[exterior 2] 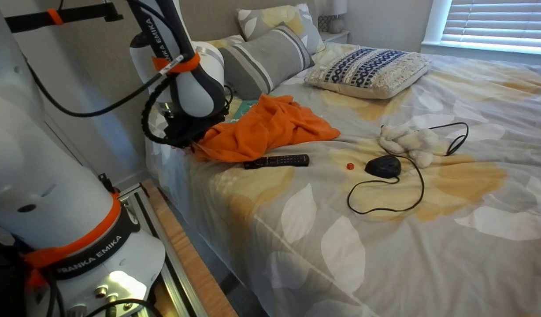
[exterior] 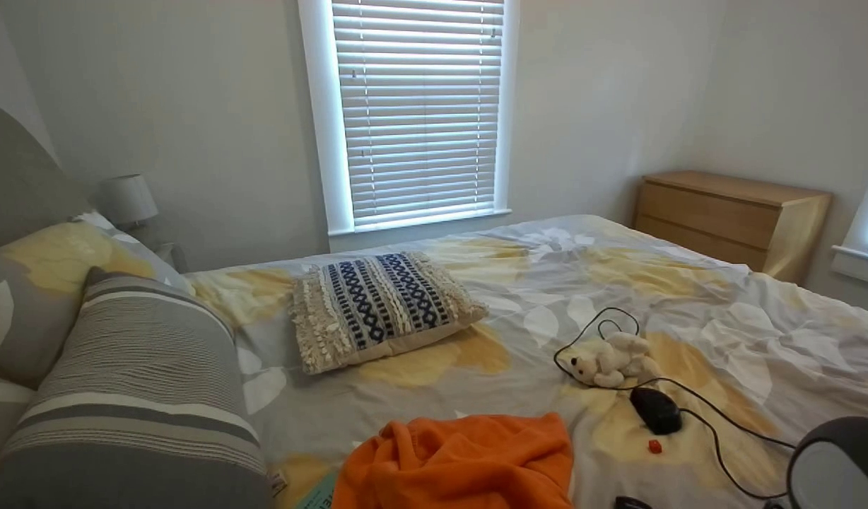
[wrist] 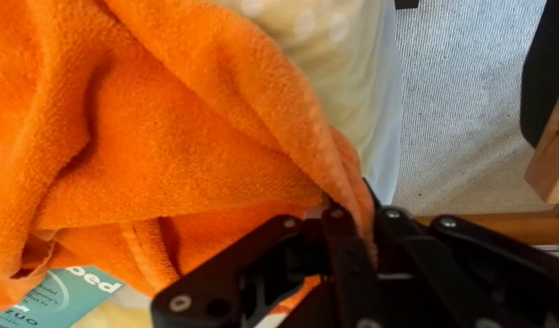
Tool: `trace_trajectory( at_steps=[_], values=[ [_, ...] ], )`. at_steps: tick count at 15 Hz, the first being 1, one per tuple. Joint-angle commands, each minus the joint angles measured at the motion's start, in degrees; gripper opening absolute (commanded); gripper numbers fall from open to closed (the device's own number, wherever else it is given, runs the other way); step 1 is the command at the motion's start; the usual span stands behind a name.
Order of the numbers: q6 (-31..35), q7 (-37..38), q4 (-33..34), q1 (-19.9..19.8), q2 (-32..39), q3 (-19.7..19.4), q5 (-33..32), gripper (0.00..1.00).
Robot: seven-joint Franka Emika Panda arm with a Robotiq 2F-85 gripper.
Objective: Fold the orange towel on the bed once
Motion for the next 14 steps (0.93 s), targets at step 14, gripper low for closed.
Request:
trace_trajectory(
  at_steps=[14],
  values=[
    [12.9, -2.61, -3.02, -4.86, -13.33, -6.28, 2.5, 0.09]
  ],
)
